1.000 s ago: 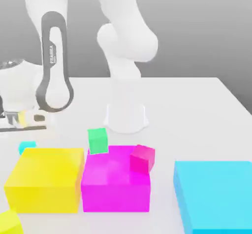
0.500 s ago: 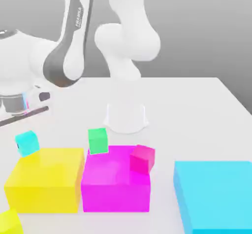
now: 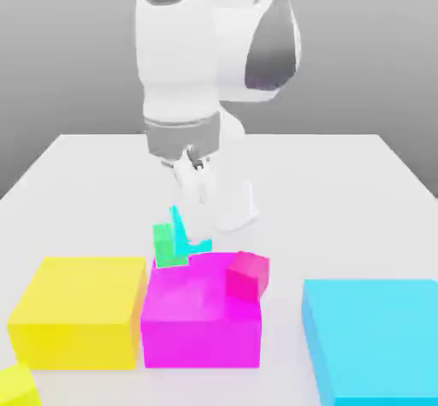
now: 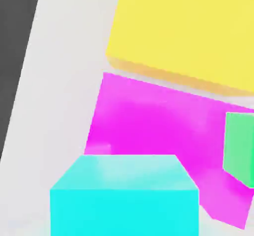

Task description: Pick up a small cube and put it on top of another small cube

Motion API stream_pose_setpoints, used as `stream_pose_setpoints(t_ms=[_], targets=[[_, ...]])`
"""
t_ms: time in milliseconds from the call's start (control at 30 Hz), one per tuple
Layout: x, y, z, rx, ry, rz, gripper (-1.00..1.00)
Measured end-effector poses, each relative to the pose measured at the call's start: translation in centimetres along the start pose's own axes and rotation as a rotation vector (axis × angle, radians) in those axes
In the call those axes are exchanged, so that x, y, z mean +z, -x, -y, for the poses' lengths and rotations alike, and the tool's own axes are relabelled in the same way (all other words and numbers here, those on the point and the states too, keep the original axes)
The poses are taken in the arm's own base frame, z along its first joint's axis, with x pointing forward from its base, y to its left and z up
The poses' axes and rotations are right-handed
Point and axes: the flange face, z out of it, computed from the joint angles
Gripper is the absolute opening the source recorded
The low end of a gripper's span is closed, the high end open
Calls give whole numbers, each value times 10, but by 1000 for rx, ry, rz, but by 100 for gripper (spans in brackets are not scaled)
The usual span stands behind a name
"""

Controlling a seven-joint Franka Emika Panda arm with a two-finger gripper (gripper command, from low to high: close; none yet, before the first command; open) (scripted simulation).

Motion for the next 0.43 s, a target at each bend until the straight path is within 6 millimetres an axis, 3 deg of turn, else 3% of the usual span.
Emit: stream_pose_setpoints(t_ms=[100, 133, 300, 333, 433], targets=[[-7, 33, -23, -187, -1, -22, -100], [-4, 33, -26, -200, -5, -20, -100], [48, 32, -28, -213, -9, -21, -100], [56, 32, -28, -213, -9, -20, 100], [56, 32, -28, -213, -9, -20, 100]])
